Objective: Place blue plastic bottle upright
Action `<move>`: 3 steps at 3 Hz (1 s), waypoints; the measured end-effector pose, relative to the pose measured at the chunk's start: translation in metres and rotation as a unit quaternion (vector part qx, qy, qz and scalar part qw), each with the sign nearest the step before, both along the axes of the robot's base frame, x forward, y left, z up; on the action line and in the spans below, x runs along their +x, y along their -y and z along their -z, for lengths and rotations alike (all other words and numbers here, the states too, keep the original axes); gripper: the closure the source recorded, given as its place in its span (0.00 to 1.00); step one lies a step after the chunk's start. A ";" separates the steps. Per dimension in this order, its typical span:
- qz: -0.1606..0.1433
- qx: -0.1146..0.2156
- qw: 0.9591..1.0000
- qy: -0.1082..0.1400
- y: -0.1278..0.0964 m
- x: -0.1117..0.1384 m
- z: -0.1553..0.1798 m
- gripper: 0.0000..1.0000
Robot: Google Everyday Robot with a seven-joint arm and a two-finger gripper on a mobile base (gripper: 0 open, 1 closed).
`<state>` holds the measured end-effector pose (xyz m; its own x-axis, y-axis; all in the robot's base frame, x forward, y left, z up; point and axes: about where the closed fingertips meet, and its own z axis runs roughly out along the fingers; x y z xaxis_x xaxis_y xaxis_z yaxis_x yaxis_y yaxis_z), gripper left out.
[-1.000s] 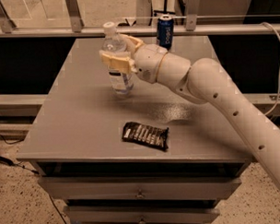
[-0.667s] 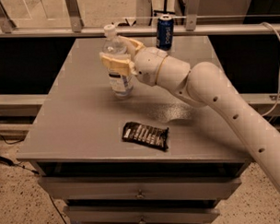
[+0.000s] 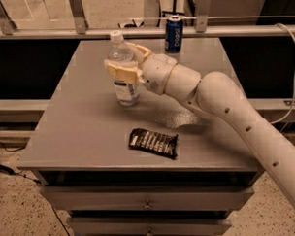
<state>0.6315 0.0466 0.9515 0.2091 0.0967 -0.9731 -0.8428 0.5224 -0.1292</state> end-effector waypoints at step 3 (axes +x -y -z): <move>0.008 -0.023 1.000 -0.012 0.009 -0.009 0.005 0.00</move>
Offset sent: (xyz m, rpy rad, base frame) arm -0.0062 -0.0104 -0.0072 -0.0141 0.0147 -0.0272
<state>0.6226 0.0374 0.9466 0.1861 0.0492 -0.9813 -0.8380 0.5294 -0.1324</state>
